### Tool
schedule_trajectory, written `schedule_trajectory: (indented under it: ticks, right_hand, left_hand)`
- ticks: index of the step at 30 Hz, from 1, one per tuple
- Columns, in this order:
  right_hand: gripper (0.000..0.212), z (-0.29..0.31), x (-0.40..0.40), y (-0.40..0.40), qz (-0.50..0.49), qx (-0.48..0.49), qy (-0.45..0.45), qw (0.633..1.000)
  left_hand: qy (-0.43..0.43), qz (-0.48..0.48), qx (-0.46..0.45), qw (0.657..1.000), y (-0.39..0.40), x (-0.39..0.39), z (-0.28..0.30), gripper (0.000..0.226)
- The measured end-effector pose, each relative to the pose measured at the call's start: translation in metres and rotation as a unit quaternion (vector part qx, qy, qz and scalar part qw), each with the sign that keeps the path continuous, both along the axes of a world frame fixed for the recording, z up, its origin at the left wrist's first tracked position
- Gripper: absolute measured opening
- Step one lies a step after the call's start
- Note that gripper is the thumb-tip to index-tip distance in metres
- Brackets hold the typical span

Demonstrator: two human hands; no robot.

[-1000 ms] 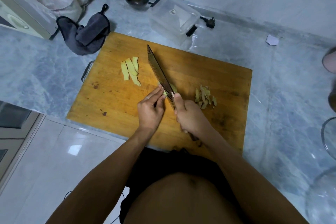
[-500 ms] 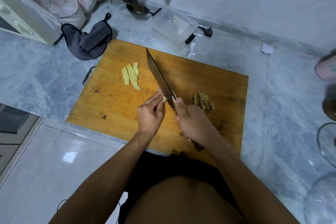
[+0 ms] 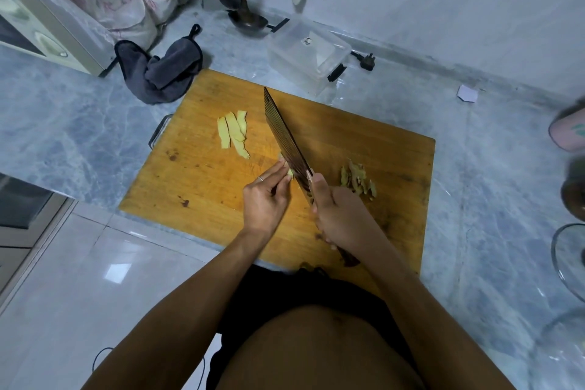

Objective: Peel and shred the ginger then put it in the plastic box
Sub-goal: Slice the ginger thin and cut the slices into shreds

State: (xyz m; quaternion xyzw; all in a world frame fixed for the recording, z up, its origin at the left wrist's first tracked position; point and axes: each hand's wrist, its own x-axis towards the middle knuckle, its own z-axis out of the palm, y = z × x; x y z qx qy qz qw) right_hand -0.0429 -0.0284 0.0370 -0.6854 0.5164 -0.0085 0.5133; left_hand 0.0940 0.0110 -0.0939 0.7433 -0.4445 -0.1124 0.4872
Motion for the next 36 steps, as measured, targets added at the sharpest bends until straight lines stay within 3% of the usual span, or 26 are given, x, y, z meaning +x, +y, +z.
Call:
schedule_trajectory:
  ticks: [36]
  right_hand:
    - [0.073, -0.011, 0.01, -0.002, 0.004, 0.004, 0.017, 1.0]
  left_hand:
    - [-0.003, 0.01, 0.005, 1.0, -0.002, 0.001, 0.0, 0.022]
